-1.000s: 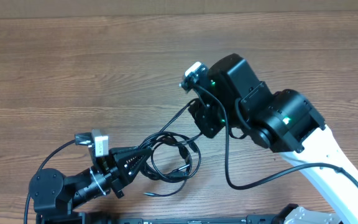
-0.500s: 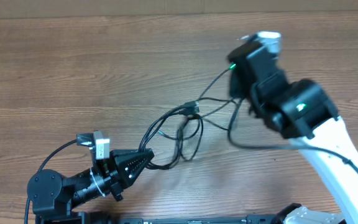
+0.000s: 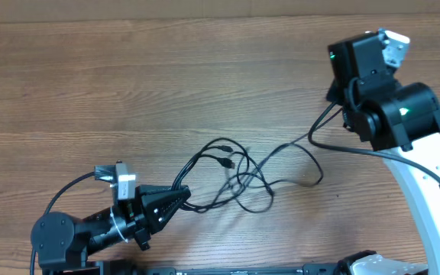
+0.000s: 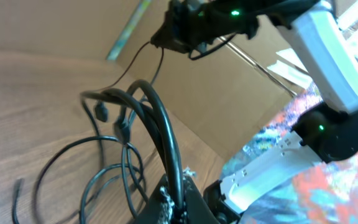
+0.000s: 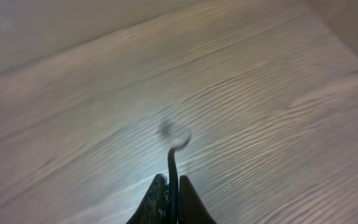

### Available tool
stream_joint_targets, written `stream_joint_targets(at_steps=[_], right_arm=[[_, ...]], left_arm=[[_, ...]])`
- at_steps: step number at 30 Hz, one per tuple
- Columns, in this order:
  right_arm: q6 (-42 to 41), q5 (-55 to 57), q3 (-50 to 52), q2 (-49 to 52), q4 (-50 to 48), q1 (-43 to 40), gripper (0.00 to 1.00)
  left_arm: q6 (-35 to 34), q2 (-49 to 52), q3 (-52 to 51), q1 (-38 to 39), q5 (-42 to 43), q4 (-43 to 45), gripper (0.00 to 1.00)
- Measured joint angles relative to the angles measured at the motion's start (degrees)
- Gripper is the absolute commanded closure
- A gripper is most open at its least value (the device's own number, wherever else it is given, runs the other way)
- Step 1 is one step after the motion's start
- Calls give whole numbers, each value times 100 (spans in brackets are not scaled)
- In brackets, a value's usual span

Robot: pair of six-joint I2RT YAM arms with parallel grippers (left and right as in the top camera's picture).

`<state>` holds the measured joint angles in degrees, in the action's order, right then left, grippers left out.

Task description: Untangle cables

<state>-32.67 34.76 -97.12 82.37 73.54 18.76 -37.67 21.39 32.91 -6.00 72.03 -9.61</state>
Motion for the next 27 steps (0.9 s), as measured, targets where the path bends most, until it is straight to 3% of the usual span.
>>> stream_joint_targets(at_steps=[6,7,8,9,10,15,22,27], right_arm=[[-92,299,0,0,-63,-584,96],[-98,289,0,0,-68,-671,88],[-101,247,0,-2,-81,-745,56],[-79,170,0,-2,-120,-828,6],[-50,70,0,-2,-203,-885,0],[592,-962,2,-2,-525,-944,0],[3115,-4391,2,0,-634,-953,3],[4715,-6301,2,0,-269,-940,5]], left_arm=[[-144,0,0,0,90,492,96],[-144,0,0,0,90,509,96],[-149,0,0,0,90,514,96],[-160,0,0,0,90,518,96],[-164,0,0,0,87,518,96],[-186,0,0,0,85,516,96],[-291,0,0,0,-101,516,96],[-385,0,0,0,-813,501,96]])
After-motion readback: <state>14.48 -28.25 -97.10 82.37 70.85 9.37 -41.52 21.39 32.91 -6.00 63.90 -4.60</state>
